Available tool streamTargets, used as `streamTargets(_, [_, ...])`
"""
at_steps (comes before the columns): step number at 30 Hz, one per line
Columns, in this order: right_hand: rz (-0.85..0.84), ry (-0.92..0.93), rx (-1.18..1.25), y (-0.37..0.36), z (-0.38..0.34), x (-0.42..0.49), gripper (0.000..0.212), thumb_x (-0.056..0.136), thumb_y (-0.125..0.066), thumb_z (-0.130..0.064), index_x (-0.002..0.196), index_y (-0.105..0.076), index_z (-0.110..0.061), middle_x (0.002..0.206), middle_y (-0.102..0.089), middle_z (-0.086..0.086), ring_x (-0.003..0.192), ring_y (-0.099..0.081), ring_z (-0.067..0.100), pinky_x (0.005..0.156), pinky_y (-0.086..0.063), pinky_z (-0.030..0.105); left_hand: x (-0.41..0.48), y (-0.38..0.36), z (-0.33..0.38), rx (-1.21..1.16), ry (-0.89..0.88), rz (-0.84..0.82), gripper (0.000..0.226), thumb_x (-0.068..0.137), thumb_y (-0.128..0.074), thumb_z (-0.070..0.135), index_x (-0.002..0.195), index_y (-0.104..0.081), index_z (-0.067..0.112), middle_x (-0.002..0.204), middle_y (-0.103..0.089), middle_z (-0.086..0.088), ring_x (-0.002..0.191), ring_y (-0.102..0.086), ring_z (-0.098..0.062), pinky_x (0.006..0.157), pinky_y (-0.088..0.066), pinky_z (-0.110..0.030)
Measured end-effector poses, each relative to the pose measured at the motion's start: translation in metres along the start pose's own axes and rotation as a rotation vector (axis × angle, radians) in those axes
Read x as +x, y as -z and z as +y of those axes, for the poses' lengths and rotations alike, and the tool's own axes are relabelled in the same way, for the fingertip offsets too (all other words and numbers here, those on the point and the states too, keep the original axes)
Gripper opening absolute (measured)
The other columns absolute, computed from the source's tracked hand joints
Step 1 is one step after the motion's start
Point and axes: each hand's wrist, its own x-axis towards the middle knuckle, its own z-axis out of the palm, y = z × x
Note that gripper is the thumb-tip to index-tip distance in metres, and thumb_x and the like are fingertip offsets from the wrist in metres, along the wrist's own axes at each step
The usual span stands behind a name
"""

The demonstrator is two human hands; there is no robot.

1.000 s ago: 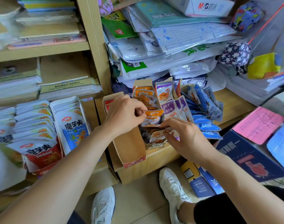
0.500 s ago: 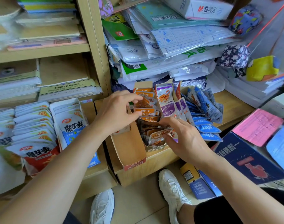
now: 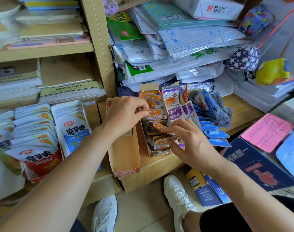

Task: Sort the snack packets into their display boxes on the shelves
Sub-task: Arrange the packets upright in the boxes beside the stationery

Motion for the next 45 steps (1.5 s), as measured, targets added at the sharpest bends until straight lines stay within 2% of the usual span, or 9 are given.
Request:
streamTargets(5, [-0.021, -0.005, 0.057, 0.001, -0.002, 0.004, 0.040, 0.092, -0.067, -0.017, 0.131, -0.060, -0.020, 0.127, -0.057, -0.008, 0.118, -0.053, 0.009, 0.097, -0.046, 0.023, -0.002, -0.002, 0.004, -0.121, -0.001, 0.009, 0.013, 0.089, -0.076, 0.019, 0.102, -0.079, 0.020, 0.096, -0.075, 0.010, 0.083, -0.069, -0.001, 0.074, -0.059, -0.022])
streamTargets(9, [-0.053, -0.024, 0.129, 0.001, -0.004, 0.004, 0.041, 0.090, -0.066, -0.015, 0.130, -0.056, -0.021, 0.123, -0.063, -0.006, 0.113, -0.057, 0.011, 0.091, -0.053, 0.031, -0.004, -0.006, 0.005, -0.081, -0.076, -0.003, 0.010, 0.089, -0.072, 0.008, 0.091, -0.074, 0.018, 0.097, -0.067, 0.009, 0.085, -0.065, -0.006, 0.072, -0.058, -0.028])
streamTargets(13, [-0.097, -0.045, 0.166, 0.001, -0.004, 0.003, 0.043, 0.086, -0.073, -0.030, 0.125, -0.054, -0.024, 0.114, -0.066, -0.006, 0.102, -0.062, 0.010, 0.083, -0.054, 0.034, -0.002, -0.010, 0.002, -0.023, -0.073, -0.058, 0.015, 0.091, -0.073, 0.019, 0.103, -0.080, 0.024, 0.095, -0.061, 0.010, 0.086, -0.057, -0.007, 0.070, -0.051, -0.028])
streamTargets(22, [-0.164, 0.024, 0.156, 0.006, -0.001, 0.009, 0.061, 0.077, -0.077, -0.021, 0.136, -0.062, -0.024, 0.133, -0.064, -0.007, 0.122, -0.057, 0.009, 0.102, -0.047, 0.023, 0.010, -0.012, -0.001, 0.321, -0.091, -0.117, 0.022, 0.076, -0.079, 0.053, 0.092, -0.080, 0.038, 0.092, -0.043, 0.012, 0.090, -0.032, -0.012, 0.078, -0.035, -0.035])
streamTargets(25, [-0.177, 0.012, 0.152, 0.009, 0.000, 0.009, 0.062, 0.077, -0.077, -0.020, 0.136, -0.062, -0.024, 0.135, -0.063, -0.007, 0.123, -0.055, 0.008, 0.102, -0.040, 0.014, 0.015, -0.009, 0.002, 0.383, -0.118, -0.167, 0.016, 0.079, -0.080, 0.050, 0.089, -0.080, 0.038, 0.095, -0.041, 0.011, 0.093, -0.029, -0.012, 0.080, -0.030, -0.035])
streamTargets(29, [-0.184, 0.012, 0.151, 0.008, 0.002, 0.008, 0.062, 0.078, -0.076, -0.020, 0.138, -0.060, -0.025, 0.138, -0.060, -0.009, 0.125, -0.054, 0.008, 0.103, -0.040, 0.016, 0.014, -0.012, 0.003, 0.449, -0.167, -0.187, 0.007, 0.086, -0.075, 0.038, 0.082, -0.076, 0.033, 0.097, -0.038, 0.010, 0.094, -0.029, -0.012, 0.081, -0.030, -0.034])
streamTargets(36, [-0.033, -0.034, 0.141, 0.004, 0.001, 0.001, 0.053, 0.086, -0.077, -0.029, 0.135, -0.058, -0.025, 0.125, -0.062, -0.012, 0.113, -0.057, 0.002, 0.094, -0.052, 0.024, 0.010, 0.000, -0.005, 0.131, -0.141, -0.212, 0.006, 0.093, -0.067, 0.026, 0.087, -0.067, 0.028, 0.101, -0.060, 0.013, 0.094, -0.052, -0.011, 0.082, -0.046, -0.035])
streamTargets(41, [0.046, -0.062, 0.047, -0.004, -0.002, 0.001, 0.052, 0.088, -0.075, -0.026, 0.136, -0.057, -0.019, 0.127, -0.049, -0.004, 0.114, -0.052, 0.011, 0.090, -0.053, 0.029, 0.003, 0.007, 0.000, 0.070, -0.178, -0.143, 0.005, 0.095, -0.064, 0.021, 0.091, -0.066, 0.022, 0.093, -0.063, 0.014, 0.088, -0.055, -0.005, 0.083, -0.041, -0.024])
streamTargets(45, [0.107, -0.087, 0.011, -0.013, -0.010, 0.003, 0.066, 0.087, -0.073, -0.019, 0.145, -0.043, -0.018, 0.133, -0.037, 0.005, 0.118, -0.044, 0.016, 0.094, -0.043, 0.026, -0.001, 0.011, 0.009, -0.008, -0.171, -0.137, 0.004, 0.094, -0.066, 0.019, 0.092, -0.068, 0.020, 0.092, -0.065, 0.014, 0.081, -0.054, 0.001, 0.075, -0.036, -0.007])
